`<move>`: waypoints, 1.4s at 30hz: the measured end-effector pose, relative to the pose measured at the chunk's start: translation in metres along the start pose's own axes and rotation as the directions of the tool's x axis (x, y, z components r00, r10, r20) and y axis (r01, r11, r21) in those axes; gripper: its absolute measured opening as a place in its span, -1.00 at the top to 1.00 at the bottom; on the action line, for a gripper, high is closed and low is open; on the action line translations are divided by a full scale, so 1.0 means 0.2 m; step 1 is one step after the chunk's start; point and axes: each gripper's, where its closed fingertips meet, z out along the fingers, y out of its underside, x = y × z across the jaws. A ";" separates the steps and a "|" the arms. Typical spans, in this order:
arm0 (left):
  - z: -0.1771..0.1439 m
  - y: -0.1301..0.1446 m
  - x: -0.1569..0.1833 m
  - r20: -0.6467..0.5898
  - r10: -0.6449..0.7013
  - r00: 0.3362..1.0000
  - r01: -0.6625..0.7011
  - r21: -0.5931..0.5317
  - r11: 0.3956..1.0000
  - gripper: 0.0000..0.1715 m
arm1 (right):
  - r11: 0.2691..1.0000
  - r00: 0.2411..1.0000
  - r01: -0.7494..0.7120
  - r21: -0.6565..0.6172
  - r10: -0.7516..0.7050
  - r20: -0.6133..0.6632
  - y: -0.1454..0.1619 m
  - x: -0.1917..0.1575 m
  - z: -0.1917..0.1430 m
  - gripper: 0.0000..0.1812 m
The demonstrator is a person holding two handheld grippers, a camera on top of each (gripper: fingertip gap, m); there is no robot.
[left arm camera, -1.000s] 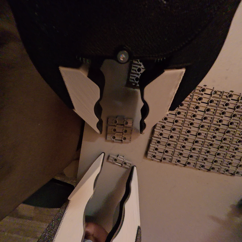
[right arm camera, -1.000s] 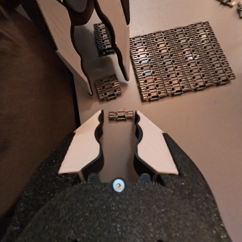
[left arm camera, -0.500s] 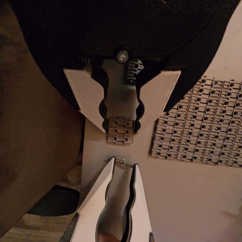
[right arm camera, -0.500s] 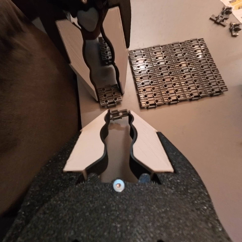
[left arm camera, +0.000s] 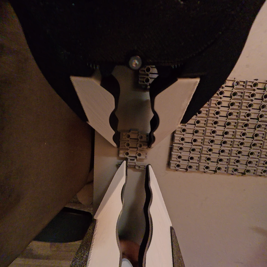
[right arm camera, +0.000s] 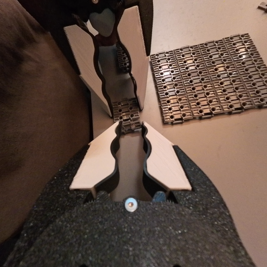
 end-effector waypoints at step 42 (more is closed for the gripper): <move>0.01 -0.02 -0.01 -0.023 0.014 1.000 -0.014 0.014 1.000 0.55 | 0.995 0.997 0.073 -0.068 -0.074 -0.018 0.02 -0.02 0.01 0.57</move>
